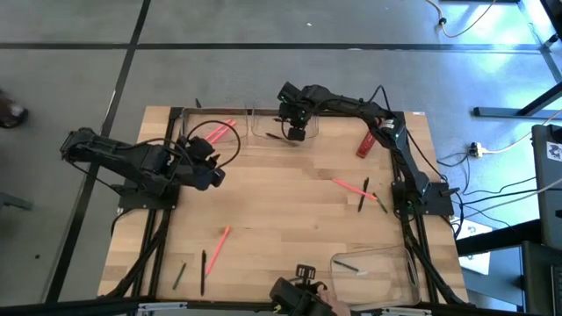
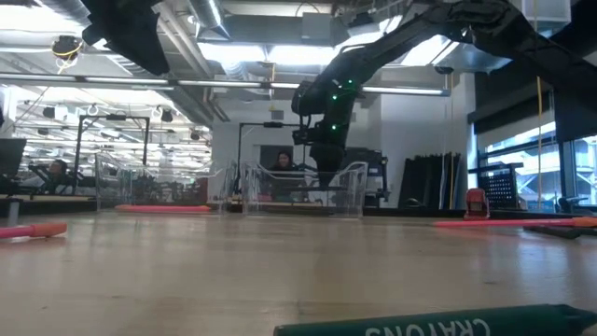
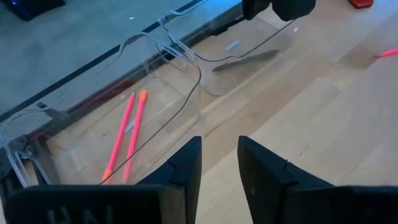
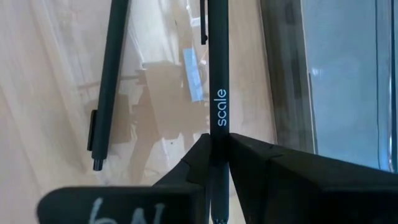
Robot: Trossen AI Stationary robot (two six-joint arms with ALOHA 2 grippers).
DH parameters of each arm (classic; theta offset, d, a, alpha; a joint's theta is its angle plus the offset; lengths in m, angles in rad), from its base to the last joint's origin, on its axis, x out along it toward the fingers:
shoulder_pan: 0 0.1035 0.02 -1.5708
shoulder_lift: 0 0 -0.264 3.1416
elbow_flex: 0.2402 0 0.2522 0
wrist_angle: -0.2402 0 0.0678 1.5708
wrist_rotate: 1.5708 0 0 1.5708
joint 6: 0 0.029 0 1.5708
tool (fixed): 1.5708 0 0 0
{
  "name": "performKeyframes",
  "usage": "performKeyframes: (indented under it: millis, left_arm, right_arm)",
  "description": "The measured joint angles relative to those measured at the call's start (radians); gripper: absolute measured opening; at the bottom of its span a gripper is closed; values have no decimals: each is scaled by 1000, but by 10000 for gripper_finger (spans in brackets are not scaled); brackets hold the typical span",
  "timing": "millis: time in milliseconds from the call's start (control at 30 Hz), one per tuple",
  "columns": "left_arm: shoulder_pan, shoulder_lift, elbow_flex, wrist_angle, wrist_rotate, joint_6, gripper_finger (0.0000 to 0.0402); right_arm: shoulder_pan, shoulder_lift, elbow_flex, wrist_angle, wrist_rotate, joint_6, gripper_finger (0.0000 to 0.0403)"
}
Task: Sort crayons/erasers/pens/pencils in bins
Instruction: Put the black pen into the top right transparent bin, then put the pink pencil into the top left transparent bin
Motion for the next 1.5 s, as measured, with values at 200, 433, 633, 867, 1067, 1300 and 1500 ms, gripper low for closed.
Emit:
performKeyframes:
  millis: [200,433,633,867,1067,1300,1500]
  left_arm:
    - [0,0,0,0,0,0,96]
    - [0,0,0,0,0,0,96]
    - [0,0,0,0,0,0,96]
    - [0,0,0,0,2,-2,96]
    - [0,0,0,-12,100,-58,96]
    - [-10,0,0,-17,290,-128,96]
    - [-37,8,0,-33,380,-215,96]
  right_arm:
    - [0,0,0,7,0,0,48]
    - [0,0,0,26,0,1,48]
    - [0,0,0,46,0,1,74]
    - [0,0,0,46,0,5,141]
    - [0,0,62,13,32,4,163]
    - [13,-2,289,-187,-72,7,164]
    - [68,-56,367,-270,-305,8,165]
